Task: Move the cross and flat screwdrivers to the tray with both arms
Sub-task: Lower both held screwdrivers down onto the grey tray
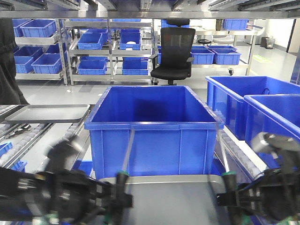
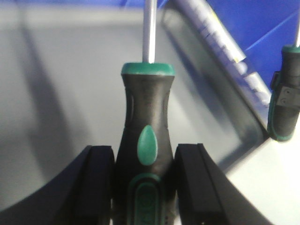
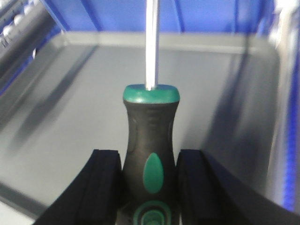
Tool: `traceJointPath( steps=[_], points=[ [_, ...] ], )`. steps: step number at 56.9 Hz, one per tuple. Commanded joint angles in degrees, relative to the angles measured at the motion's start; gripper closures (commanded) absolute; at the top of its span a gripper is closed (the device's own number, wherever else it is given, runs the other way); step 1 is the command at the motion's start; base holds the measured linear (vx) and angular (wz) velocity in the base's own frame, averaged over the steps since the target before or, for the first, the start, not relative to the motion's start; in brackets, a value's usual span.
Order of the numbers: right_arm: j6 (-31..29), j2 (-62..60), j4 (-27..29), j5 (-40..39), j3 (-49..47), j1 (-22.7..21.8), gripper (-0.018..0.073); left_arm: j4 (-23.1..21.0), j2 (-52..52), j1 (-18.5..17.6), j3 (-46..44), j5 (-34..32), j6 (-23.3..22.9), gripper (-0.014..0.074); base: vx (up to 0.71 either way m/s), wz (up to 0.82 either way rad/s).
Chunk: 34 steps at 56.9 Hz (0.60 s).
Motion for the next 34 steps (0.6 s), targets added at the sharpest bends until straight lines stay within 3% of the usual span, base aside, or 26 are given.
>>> traceJointPath(
  steps=[1,11,34],
  points=[
    [-1.7,1.0,4.4,-3.0,-1.8,-0.1,0.0567,-4.3,1.3,-1.1,-1.8,-4.6,0.1,0.0594,0.00,0.00],
    [-3.3,4.3,7.0,-2.0,-1.9,-0.1,0.0567,-7.6,4.7,-1.1,-1.8,-8.2,-0.1,0.0594,0.00,0.00],
    [-4.3,7.4,7.3,-2.1,-1.9,-0.1,0.0559,-7.5,5.4,-1.1,-1.8,-11.5,-0.1,0.0589,0.00,0.00]
  ],
)
